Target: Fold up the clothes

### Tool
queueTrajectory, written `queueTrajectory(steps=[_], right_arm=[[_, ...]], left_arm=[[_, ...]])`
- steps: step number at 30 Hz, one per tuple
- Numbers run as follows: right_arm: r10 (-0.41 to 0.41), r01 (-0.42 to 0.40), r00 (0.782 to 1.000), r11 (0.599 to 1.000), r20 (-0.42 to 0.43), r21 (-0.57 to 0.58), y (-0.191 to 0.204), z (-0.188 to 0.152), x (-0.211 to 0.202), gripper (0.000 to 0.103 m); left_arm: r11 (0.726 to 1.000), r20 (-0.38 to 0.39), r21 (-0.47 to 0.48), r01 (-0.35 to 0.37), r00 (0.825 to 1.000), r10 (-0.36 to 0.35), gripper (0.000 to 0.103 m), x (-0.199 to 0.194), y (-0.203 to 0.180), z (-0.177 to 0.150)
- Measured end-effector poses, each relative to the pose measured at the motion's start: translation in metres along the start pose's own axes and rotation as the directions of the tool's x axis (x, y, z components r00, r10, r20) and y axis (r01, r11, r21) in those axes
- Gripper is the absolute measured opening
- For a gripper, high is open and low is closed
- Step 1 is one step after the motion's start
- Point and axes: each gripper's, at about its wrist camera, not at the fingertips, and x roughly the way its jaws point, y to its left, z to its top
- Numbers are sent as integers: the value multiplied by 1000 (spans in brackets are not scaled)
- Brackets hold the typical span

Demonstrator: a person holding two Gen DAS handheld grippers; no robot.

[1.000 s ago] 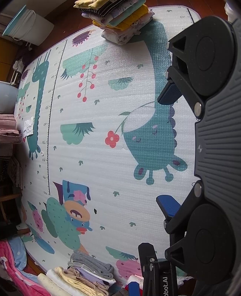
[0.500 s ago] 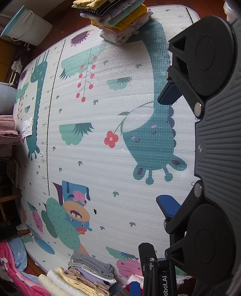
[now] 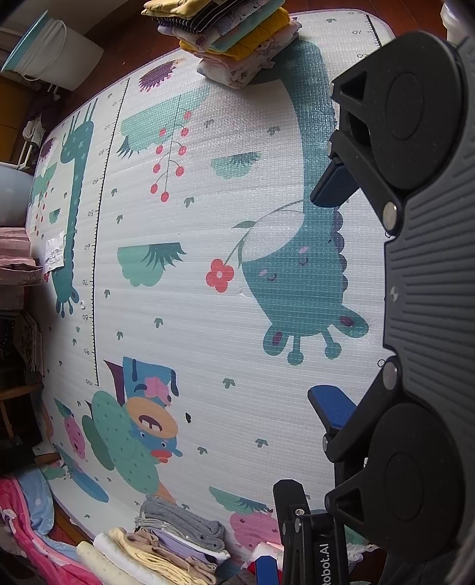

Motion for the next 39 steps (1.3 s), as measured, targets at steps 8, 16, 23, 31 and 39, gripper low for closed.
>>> queueTrajectory(steps=[8, 16, 23, 31, 39], right_arm=[[1, -1, 1000, 1000, -2, -2, -1, 2, 0, 103], [-1, 1, 1000, 1000, -4, 0, 0, 2, 0, 103], [-3, 3, 1000, 1000, -3, 1, -1, 3, 0, 103], [-10, 10, 1000, 1000, -3, 26, -9, 2, -1, 103], [-38, 38, 999, 999, 5, 33, -23, 8, -4, 103]], left_arm=[[1000, 1, 0, 0, 1000, 0, 103, 0, 1, 0], [1000, 0, 1, 2, 1000, -2, 103, 1, 2, -2], [1000, 1, -3, 0, 1000, 0, 103, 1, 1, 0], [1000, -2, -2, 1, 1000, -1, 103, 0, -9, 4], [1000, -20, -18, 25, 999, -25, 103, 4, -22, 12]])
